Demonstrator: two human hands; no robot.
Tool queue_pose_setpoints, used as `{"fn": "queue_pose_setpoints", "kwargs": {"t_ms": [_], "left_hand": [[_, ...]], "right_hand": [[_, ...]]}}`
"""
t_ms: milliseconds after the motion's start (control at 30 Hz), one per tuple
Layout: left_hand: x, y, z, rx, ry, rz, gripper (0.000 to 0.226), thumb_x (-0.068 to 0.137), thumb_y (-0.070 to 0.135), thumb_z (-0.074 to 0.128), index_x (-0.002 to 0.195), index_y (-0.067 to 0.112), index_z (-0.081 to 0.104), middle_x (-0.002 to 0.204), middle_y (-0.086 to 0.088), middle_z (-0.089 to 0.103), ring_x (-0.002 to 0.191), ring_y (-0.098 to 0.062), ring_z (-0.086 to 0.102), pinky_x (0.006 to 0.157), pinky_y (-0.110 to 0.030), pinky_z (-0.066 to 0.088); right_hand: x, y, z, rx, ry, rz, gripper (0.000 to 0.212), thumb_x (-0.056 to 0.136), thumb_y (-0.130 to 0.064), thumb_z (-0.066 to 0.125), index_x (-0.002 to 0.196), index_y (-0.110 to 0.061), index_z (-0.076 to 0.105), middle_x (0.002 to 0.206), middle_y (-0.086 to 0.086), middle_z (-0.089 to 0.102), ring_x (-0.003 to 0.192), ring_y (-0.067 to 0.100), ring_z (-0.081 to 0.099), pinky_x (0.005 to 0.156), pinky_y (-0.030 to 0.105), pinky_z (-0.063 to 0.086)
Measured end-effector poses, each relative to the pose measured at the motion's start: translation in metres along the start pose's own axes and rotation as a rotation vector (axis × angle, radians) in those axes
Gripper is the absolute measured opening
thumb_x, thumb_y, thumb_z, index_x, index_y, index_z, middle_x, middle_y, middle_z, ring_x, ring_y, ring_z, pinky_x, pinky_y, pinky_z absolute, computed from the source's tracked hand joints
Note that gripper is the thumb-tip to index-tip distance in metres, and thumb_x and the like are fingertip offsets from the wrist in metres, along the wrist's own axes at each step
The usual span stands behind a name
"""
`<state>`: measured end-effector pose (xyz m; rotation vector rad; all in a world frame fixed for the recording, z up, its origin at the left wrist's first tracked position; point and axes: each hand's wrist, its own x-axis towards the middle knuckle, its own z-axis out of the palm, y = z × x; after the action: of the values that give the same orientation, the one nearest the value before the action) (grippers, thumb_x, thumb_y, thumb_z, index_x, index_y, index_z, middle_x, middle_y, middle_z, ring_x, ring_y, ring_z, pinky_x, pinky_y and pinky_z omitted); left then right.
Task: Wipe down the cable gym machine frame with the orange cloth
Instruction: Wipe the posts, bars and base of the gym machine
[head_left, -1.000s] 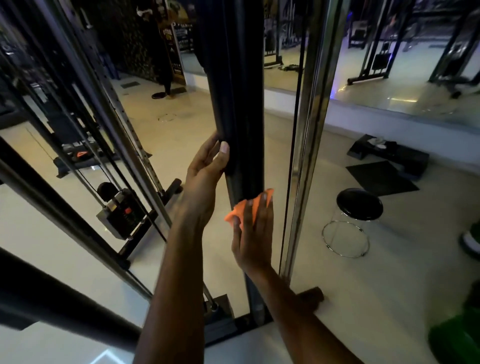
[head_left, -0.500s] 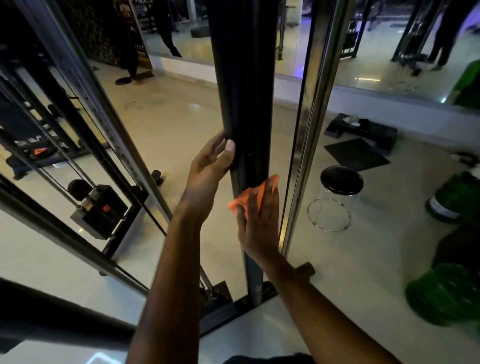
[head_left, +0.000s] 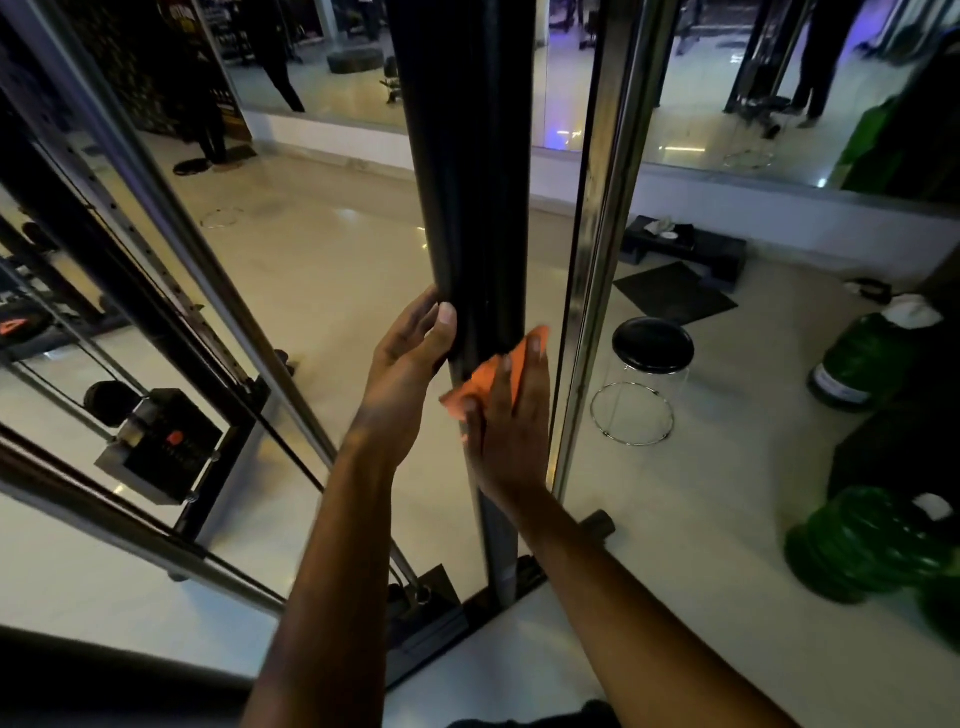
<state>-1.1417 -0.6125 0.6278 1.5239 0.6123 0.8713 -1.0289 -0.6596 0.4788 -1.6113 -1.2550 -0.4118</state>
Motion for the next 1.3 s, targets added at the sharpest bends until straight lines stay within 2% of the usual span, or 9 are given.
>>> {"fn": "queue_pose_setpoints", "kwargs": {"t_ms": [167, 267, 400, 600, 700, 1067, 1167, 1233, 1300], "left_hand": [[-0.01, -0.023, 0.005, -0.005, 0.024, -0.014, 0.051, 0.11, 0.038, 0.055, 0.157, 0.017, 0.051, 0.153, 0.001, 0.061, 0.145, -0.018, 0.054, 0.125, -0.051, 0.039], [-0.014, -0.033, 0.005, -0.009, 0.023, -0.045, 0.051, 0.109, 0.036, 0.053, 0.156, 0.017, 0.051, 0.15, 0.004, 0.064, 0.142, -0.015, 0.057, 0.12, -0.041, 0.046], [-0.015, -0.04, 0.003, -0.01, 0.015, -0.091, 0.042, 0.114, 0.031, 0.047, 0.154, 0.02, 0.052, 0.145, 0.01, 0.066, 0.136, -0.009, 0.061, 0.105, -0.026, 0.056], [-0.015, -0.044, 0.004, -0.008, 0.02, -0.146, 0.045, 0.114, 0.035, 0.044, 0.157, 0.023, 0.05, 0.151, 0.009, 0.063, 0.142, -0.01, 0.056, 0.116, -0.035, 0.045], [-0.016, -0.045, 0.005, 0.004, 0.021, -0.169, 0.046, 0.115, 0.036, 0.044, 0.159, 0.021, 0.049, 0.154, 0.008, 0.06, 0.145, -0.011, 0.053, 0.126, -0.044, 0.037], [-0.02, -0.046, 0.016, 0.013, 0.031, -0.19, 0.047, 0.116, 0.039, 0.038, 0.159, 0.022, 0.048, 0.155, 0.001, 0.059, 0.147, -0.021, 0.052, 0.125, -0.054, 0.035], [-0.026, -0.054, 0.021, 0.016, 0.087, -0.206, 0.045, 0.116, 0.035, 0.042, 0.158, 0.021, 0.049, 0.154, 0.002, 0.06, 0.146, -0.02, 0.053, 0.125, -0.054, 0.035], [-0.032, -0.06, 0.027, 0.014, 0.138, -0.222, 0.046, 0.114, 0.033, 0.047, 0.158, 0.02, 0.049, 0.152, 0.004, 0.061, 0.143, -0.016, 0.055, 0.124, -0.05, 0.039], [-0.036, -0.065, 0.033, 0.018, 0.19, -0.222, 0.05, 0.111, 0.038, 0.053, 0.158, 0.02, 0.049, 0.15, 0.006, 0.063, 0.142, -0.013, 0.056, 0.123, -0.047, 0.041]], "right_hand": [[-0.085, 0.037, 0.004, -0.004, -0.236, 0.134, 0.099, 0.108, -0.041, 0.063, 0.173, -0.021, -0.009, 0.18, 0.018, -0.002, 0.163, 0.043, 0.022, 0.113, 0.062, 0.051], [-0.057, 0.013, -0.004, 0.137, -0.175, 0.171, 0.09, 0.108, -0.03, 0.061, 0.171, -0.011, -0.001, 0.18, 0.019, -0.001, 0.167, 0.036, 0.014, 0.122, 0.058, 0.043], [-0.005, -0.012, -0.011, 0.239, -0.053, 0.187, 0.077, 0.113, -0.052, 0.035, 0.169, -0.01, 0.004, 0.181, 0.017, 0.002, 0.166, 0.035, 0.017, 0.121, 0.061, 0.042], [-0.035, 0.022, 0.003, 0.016, -0.149, 0.04, 0.086, 0.113, -0.047, 0.051, 0.171, -0.022, -0.008, 0.178, 0.026, 0.003, 0.165, 0.041, 0.019, 0.126, 0.057, 0.037], [-0.078, 0.047, 0.009, -0.058, -0.271, 0.028, 0.086, 0.111, -0.047, 0.06, 0.169, -0.018, 0.003, 0.177, 0.029, 0.004, 0.164, 0.041, 0.017, 0.12, 0.059, 0.045], [-0.012, 0.014, -0.011, 0.193, -0.166, 0.051, 0.101, 0.106, -0.036, 0.069, 0.169, -0.02, -0.009, 0.18, 0.019, -0.008, 0.167, 0.037, 0.009, 0.125, 0.062, 0.038], [-0.03, 0.036, -0.009, 0.158, -0.258, -0.054, 0.106, 0.108, -0.035, 0.068, 0.168, -0.032, -0.019, 0.179, 0.023, -0.003, 0.166, 0.035, 0.017, 0.128, 0.05, 0.038], [-0.047, 0.051, -0.013, 0.204, -0.31, -0.057, 0.094, 0.111, -0.032, 0.063, 0.168, -0.033, -0.013, 0.179, 0.013, 0.0, 0.163, 0.013, 0.021, 0.127, 0.027, 0.033], [-0.058, 0.059, -0.019, 0.267, -0.362, -0.005, 0.079, 0.114, -0.033, 0.057, 0.167, -0.03, -0.001, 0.177, 0.0, 0.002, 0.155, -0.002, 0.023, 0.121, 0.022, 0.039]]}}
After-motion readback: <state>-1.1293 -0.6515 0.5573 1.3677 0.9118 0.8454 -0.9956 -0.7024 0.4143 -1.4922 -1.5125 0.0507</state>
